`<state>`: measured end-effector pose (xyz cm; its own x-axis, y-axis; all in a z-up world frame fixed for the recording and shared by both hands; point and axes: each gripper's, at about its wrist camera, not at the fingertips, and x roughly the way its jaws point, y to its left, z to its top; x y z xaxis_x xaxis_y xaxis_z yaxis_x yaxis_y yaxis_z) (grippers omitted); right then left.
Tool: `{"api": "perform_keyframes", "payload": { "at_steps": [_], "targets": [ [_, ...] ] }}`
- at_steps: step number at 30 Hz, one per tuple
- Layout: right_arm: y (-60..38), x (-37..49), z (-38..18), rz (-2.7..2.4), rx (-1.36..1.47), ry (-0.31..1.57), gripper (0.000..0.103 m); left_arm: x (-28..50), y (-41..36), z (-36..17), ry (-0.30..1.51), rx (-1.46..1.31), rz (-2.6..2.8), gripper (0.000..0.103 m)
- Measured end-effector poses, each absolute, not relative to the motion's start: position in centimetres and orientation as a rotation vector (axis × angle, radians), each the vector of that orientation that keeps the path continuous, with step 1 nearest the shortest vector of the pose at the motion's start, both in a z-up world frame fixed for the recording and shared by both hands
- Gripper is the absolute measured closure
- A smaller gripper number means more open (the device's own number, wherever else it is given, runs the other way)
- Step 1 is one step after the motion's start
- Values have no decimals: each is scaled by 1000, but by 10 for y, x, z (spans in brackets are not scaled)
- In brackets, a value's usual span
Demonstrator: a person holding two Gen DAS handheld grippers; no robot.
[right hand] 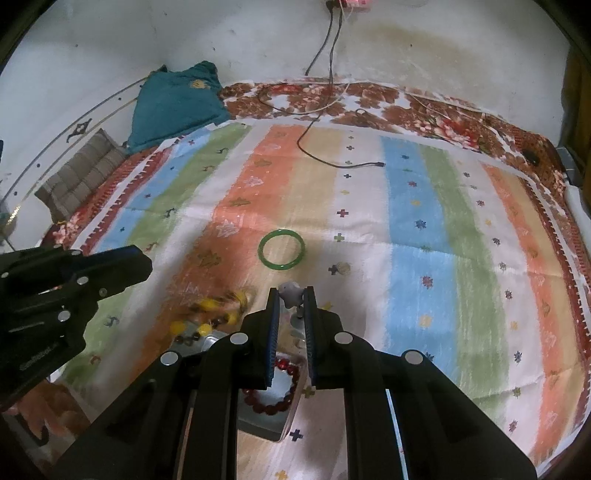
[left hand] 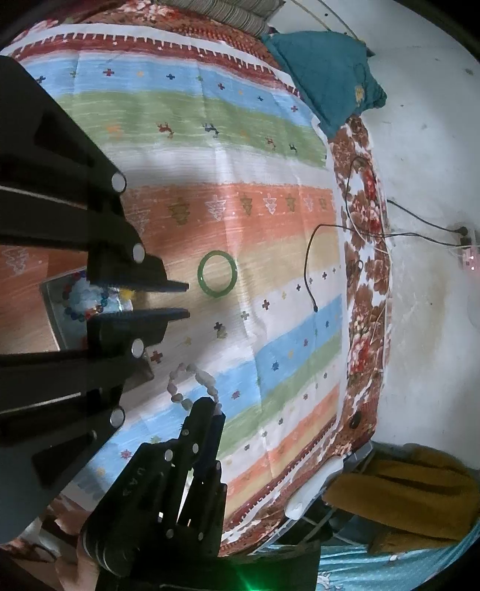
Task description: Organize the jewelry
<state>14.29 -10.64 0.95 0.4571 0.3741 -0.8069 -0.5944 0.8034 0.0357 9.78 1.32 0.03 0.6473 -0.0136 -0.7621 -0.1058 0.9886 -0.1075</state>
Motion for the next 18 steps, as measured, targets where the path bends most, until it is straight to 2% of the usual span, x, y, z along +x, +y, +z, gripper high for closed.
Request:
{"api": "perform_keyframes", "payload": {
  "at_steps": [9, 16, 18],
  "targets": [
    [-108, 134, 6, 610, -272, 931, 89, 97, 24, -4, 875, -182, 79, 99],
    [-107, 130, 7, 626, -273, 930, 89, 113, 42, -25, 951, -226, 116, 97],
    [-107, 129, 7, 628, -274, 932, 89, 120, 49, -32, 979, -257, 126, 87]
  ]
}}
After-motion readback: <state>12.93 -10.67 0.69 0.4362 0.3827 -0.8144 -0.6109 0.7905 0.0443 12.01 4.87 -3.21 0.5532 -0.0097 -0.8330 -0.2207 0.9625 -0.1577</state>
